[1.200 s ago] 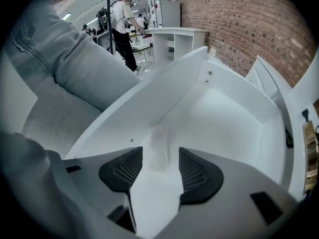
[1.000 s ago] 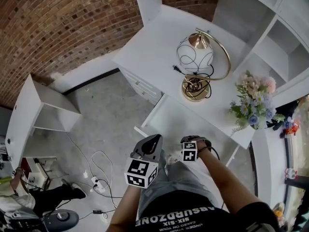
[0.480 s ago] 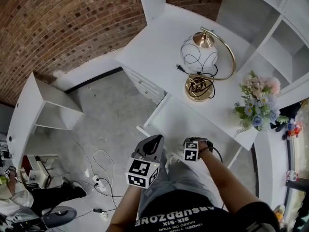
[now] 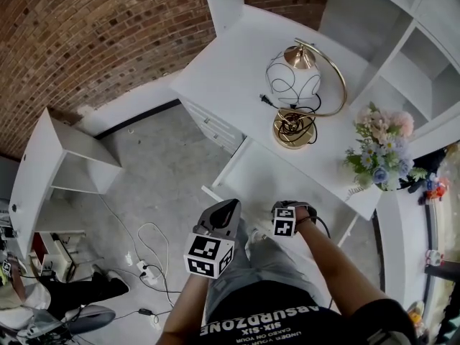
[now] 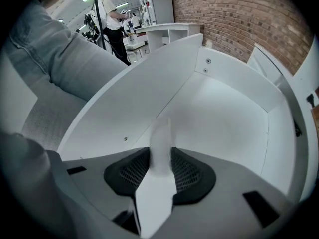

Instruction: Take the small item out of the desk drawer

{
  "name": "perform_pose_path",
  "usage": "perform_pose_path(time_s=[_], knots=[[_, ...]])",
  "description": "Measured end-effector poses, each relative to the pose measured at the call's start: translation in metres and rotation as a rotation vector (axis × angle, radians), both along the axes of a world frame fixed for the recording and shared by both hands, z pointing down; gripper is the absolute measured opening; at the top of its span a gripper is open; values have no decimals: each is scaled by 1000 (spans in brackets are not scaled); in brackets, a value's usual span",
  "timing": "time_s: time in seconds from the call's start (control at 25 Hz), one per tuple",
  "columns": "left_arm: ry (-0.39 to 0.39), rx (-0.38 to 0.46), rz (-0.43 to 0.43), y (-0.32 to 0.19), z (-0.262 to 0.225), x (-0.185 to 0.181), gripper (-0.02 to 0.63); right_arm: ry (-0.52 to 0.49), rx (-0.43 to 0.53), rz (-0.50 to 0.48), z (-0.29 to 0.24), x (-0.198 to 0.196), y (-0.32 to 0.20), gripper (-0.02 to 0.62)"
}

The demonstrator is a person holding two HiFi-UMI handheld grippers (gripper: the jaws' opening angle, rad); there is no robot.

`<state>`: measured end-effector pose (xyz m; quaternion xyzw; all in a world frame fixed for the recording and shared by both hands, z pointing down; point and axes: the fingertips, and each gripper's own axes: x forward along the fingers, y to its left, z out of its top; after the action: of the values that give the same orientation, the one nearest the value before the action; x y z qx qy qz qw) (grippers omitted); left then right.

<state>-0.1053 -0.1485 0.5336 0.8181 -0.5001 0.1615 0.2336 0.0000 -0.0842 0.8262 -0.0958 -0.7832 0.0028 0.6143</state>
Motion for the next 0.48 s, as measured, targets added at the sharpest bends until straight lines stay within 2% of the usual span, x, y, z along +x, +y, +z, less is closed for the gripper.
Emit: perform_pose_path(time_s=[0.48], knots=[[2, 10, 27, -4, -11, 4, 5, -55, 47, 41, -32, -2, -7, 135]])
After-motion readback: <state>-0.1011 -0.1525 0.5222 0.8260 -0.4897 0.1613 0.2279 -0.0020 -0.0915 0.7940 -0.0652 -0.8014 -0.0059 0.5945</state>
